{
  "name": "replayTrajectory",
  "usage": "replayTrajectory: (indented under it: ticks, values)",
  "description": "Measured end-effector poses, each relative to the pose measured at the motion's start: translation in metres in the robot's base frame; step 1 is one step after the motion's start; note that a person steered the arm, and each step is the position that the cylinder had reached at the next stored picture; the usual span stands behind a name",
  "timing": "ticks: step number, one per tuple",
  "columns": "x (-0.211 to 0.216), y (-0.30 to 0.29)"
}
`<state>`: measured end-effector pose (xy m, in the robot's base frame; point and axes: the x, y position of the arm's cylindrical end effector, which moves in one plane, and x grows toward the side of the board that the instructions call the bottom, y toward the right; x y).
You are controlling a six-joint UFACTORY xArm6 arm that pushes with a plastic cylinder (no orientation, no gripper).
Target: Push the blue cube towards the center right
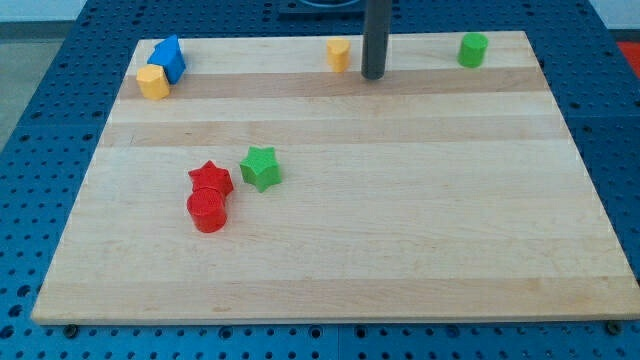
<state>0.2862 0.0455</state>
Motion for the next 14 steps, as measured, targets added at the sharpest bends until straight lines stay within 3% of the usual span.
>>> replayTrajectory:
  ticks: [3,7,8,9,11,14]
  values:
    - [0.063,-0.122]
    - [0.067,-0.349]
    - [0.06,-0.35]
    - [0.019,-0.35]
    - [-0.022,-0.349]
    - [-0.023,-0.291]
